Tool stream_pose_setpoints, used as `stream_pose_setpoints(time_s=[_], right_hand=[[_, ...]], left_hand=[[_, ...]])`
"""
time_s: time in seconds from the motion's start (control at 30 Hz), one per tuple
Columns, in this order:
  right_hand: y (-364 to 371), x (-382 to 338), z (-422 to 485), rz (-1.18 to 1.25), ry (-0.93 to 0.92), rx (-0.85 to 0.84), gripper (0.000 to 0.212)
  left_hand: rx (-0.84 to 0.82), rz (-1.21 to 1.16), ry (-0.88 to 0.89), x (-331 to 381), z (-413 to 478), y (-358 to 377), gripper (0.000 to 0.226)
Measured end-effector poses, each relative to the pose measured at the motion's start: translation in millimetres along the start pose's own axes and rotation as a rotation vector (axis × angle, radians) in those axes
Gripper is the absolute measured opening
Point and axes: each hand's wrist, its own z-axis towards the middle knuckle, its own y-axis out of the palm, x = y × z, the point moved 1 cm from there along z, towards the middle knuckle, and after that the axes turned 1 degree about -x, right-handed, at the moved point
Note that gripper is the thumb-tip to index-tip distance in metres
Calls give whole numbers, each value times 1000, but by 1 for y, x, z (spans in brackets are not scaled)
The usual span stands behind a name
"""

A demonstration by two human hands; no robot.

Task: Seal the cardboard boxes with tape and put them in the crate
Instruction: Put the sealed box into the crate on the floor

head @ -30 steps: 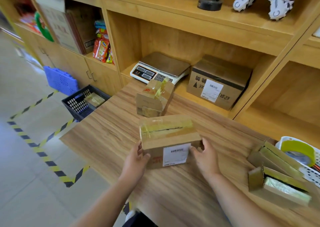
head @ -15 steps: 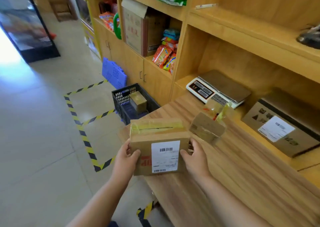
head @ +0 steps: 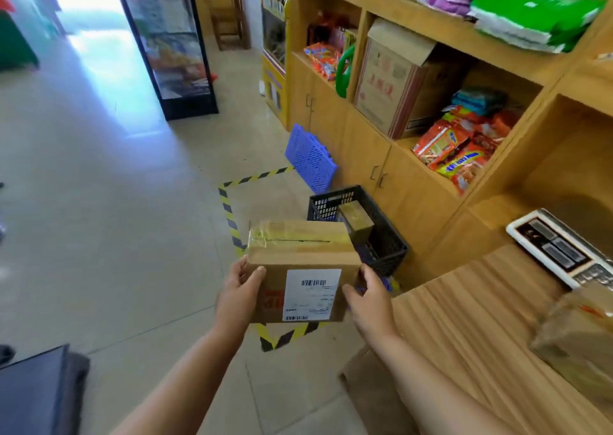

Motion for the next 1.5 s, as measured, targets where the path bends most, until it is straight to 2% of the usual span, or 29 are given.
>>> stream_pose_setpoints(time_s=[0.23, 0.33, 0.53, 0.67, 0.93, 1.03, 1.17, 1.37, 1.5], right_hand=[[35, -22, 67, -31, 90, -15, 39], [38, -25, 103, 22, 122, 15, 26], [40, -27, 204, 15, 178, 136, 39], [38, -31, 271, 11, 263, 170, 40], [22, -25, 370, 14, 430, 240, 16], [15, -22, 392, 28, 482, 259, 24], [9, -18, 420, -10, 539, 268, 41], [13, -22, 468, 58, 615, 398, 39], [26, -31, 508, 92, 699, 529, 38]], left_hand=[[8, -3, -67, 5, 86, -8, 31], [12, 39, -86, 11, 127, 6, 35], [-101, 117, -87, 45, 224, 44, 27], [-144, 192, -131, 75, 292, 73, 28], [-260, 260, -204, 110, 395, 139, 21], [-318, 294, -195, 114, 419, 161, 15], [-419, 345, -193, 114, 464, 191, 19], [-573, 486, -123, 126, 547, 235, 21], [-660, 617, -36, 139, 609, 260, 4]])
